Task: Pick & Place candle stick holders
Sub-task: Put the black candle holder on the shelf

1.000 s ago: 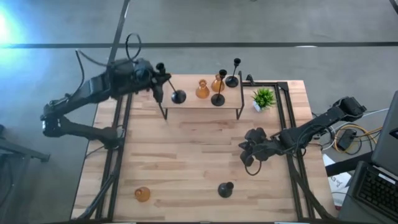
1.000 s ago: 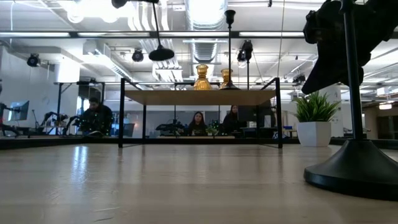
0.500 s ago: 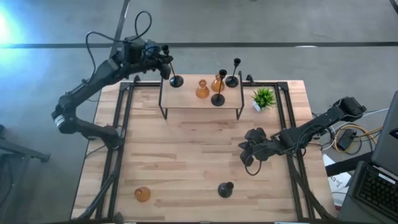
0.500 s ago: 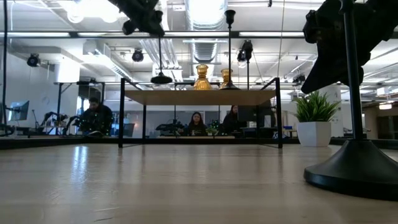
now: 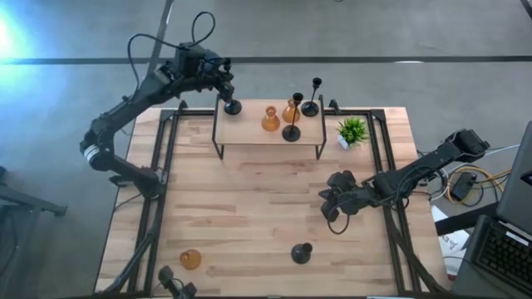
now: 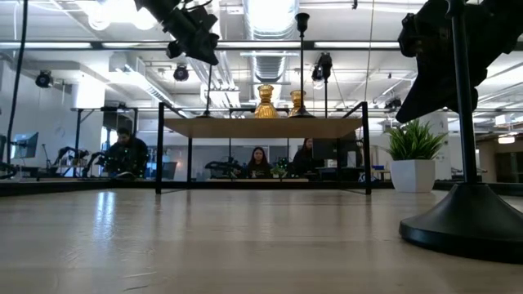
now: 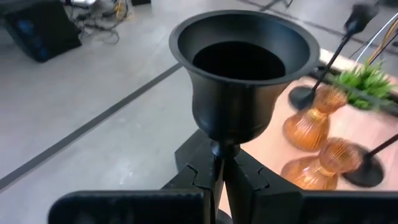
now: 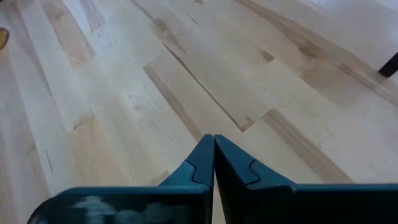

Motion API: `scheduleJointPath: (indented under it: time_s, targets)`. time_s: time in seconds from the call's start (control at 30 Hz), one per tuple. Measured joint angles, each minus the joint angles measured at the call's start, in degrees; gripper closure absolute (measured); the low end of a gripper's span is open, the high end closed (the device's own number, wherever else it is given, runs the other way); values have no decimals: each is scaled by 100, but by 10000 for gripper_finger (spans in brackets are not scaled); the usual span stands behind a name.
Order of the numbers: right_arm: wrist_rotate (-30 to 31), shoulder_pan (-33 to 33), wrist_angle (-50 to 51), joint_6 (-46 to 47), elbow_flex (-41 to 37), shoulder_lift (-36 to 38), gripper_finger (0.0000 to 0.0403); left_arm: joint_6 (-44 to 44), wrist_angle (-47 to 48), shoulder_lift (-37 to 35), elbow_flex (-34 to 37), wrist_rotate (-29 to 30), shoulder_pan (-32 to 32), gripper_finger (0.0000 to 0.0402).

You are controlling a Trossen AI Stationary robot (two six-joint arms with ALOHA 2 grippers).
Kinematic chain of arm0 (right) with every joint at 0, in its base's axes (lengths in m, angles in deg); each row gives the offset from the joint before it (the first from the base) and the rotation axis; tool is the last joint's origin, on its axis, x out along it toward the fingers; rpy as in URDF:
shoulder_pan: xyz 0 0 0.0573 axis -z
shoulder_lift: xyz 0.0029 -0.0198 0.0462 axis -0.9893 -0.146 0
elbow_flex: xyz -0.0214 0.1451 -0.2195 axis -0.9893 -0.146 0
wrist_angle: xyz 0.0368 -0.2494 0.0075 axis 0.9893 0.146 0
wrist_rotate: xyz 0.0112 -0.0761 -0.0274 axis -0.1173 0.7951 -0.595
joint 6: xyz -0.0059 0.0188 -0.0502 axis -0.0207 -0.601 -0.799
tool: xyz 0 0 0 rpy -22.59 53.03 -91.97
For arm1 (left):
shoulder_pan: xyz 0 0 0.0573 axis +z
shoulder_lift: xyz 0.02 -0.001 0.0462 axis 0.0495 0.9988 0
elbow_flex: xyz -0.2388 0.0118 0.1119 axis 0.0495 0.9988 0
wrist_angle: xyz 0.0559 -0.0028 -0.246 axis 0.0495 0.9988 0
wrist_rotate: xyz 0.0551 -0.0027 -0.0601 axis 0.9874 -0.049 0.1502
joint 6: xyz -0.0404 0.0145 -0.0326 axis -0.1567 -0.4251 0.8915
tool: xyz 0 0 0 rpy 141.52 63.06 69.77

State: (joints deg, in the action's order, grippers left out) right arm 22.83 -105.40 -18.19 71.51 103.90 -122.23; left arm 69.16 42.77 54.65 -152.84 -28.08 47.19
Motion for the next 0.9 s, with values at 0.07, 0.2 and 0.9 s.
scheduleJointPath:
  time_s: [0.07,0.2,0.9]
  targets:
    - [-1,0,0,8,0,0,394,-6,-7,-10,1,7,60,384]
    - [-2,0,2,-19,0,0,394,-8,-19,-26,-3,20,175,384]
    - [-4,0,7,-39,-2,0,394,-12,-241,181,99,-273,216,384]
